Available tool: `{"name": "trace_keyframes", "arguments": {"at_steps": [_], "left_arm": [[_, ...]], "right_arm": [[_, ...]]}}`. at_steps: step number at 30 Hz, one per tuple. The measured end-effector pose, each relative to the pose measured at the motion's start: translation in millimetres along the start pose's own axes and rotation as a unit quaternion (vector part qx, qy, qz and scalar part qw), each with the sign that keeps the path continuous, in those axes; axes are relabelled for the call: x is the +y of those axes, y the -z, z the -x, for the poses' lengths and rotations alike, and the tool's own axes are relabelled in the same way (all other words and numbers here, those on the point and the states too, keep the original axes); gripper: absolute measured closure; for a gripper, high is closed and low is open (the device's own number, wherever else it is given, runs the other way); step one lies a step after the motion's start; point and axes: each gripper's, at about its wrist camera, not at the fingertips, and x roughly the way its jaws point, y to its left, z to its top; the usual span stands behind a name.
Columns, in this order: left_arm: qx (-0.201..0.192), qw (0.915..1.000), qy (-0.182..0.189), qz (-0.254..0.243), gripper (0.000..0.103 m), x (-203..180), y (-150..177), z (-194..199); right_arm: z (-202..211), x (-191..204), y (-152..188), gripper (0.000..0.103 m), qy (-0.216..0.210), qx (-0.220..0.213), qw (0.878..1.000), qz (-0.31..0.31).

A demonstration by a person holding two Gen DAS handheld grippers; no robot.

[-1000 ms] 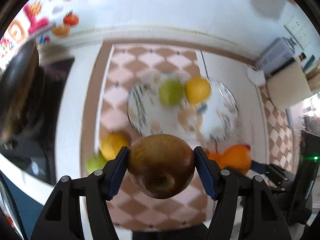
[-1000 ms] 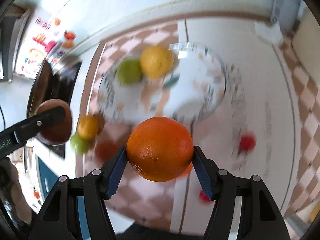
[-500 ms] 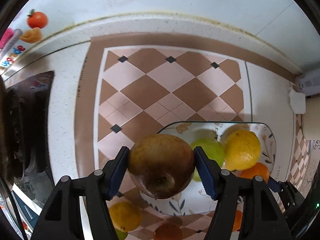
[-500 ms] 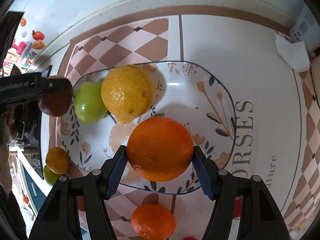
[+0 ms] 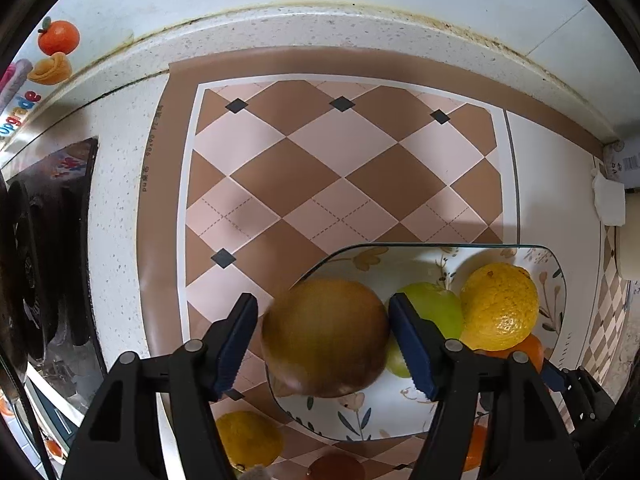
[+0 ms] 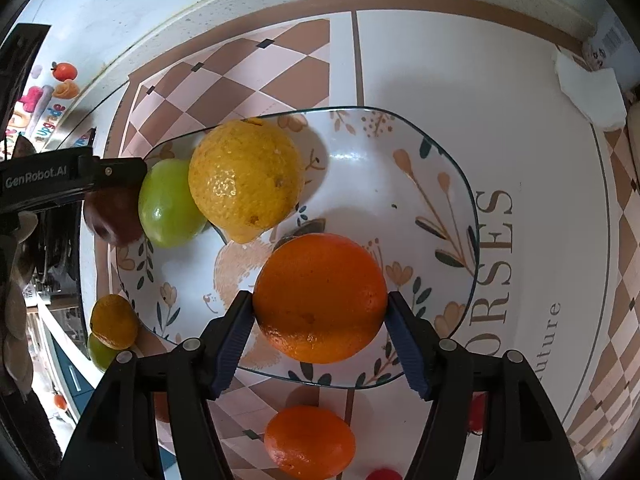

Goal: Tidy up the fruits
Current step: 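Place the dark apple and orange onto the floral plate and release, then lift both tools back from the plate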

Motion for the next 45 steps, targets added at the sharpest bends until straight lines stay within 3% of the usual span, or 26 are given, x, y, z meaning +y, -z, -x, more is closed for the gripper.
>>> {"name": "trace_keyframes", "arguments": {"at_steps": [3,5,8,11,16,27,45], "left_arm": [[-0.004,1.0,-0.004,-0.001,0.036,0,4,3],[-0.006,1.0,-0.002,0.004,0.035,2,6,5],[-0.012,0.9999,0.0,0.011,0.019,9,16,13],[-0.03,0.9994,-0.002,0.015,0.018,12,32,26],[-0.071,0.9971,-0.02,0.015,0.018,9,77,49],[-0.158,0.9871,-0.026,-0.004,0.018,5,160,103],[-0.229,0.9727,-0.005,-0.038,0.018,18,262,184]], "right_arm": [[3,1,3,0.018,-0.005,-0.002,1.0,-0.002],[8,3,4,0.018,-0.004,-0.007,1.0,0.002],[18,6,7,0.018,-0.001,-0.015,1.0,0.007],[31,8,14,0.01,0.018,-0.027,0.999,0.016],[56,8,34,0.01,0.049,-0.055,0.997,0.024],[121,25,96,0.01,0.069,-0.116,0.991,-0.002],[214,69,209,0.01,0.061,-0.198,0.978,-0.015]]}}
